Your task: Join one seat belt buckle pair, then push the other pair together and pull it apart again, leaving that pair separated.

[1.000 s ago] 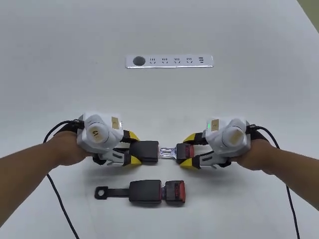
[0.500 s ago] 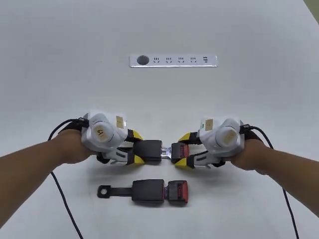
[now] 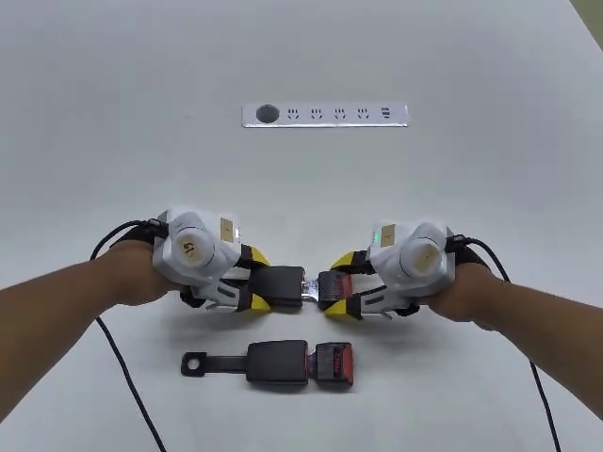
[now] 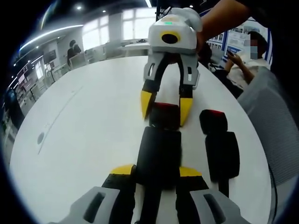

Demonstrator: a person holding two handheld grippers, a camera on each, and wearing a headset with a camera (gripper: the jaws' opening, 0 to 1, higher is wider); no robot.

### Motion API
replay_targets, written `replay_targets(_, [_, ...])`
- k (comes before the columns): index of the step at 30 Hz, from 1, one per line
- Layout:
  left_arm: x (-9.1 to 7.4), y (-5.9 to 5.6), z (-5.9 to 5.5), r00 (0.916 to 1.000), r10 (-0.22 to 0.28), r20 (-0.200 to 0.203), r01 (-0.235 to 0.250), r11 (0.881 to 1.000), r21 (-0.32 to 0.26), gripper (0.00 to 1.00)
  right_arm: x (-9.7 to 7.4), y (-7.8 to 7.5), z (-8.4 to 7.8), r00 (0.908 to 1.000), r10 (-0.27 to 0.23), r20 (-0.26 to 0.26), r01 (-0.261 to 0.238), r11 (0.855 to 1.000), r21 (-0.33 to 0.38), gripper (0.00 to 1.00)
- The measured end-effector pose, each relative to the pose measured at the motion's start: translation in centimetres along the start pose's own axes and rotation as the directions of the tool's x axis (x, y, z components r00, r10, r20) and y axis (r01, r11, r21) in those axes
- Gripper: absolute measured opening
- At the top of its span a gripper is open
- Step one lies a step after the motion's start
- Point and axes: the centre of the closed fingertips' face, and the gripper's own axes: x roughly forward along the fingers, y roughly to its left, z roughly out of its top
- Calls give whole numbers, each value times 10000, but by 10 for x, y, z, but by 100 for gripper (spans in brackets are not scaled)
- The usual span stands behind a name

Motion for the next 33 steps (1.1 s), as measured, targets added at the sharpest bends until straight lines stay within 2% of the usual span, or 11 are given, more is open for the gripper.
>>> replay_targets(2, [1, 0, 0, 10000, 12, -6, -12, 10000, 39, 33, 4, 2, 3, 10000, -61, -15, 61, 9999, -106, 34])
replay_targets(7, [0, 1, -1, 9999, 102, 95, -101, 9999, -123, 33, 5, 2, 3, 10000, -69, -38, 69, 9999, -106, 34])
replay_targets(17, [0, 2, -1, 9999, 105, 41, -105, 9999, -79, 33, 7, 3, 6, 9995, -149, -295, 141, 9995, -282, 34])
replay_targets(22, [1, 2, -2, 9999, -73, -115, 75, 9998, 170, 33, 6, 4, 6, 9991, -160, -385, 145, 9991, -391, 34])
replay_targets(33, [1, 0, -2, 9999, -155, -61, 156, 9996, 246, 33, 4, 4, 6, 9989, -153, -436, 127, 9982, -585, 34])
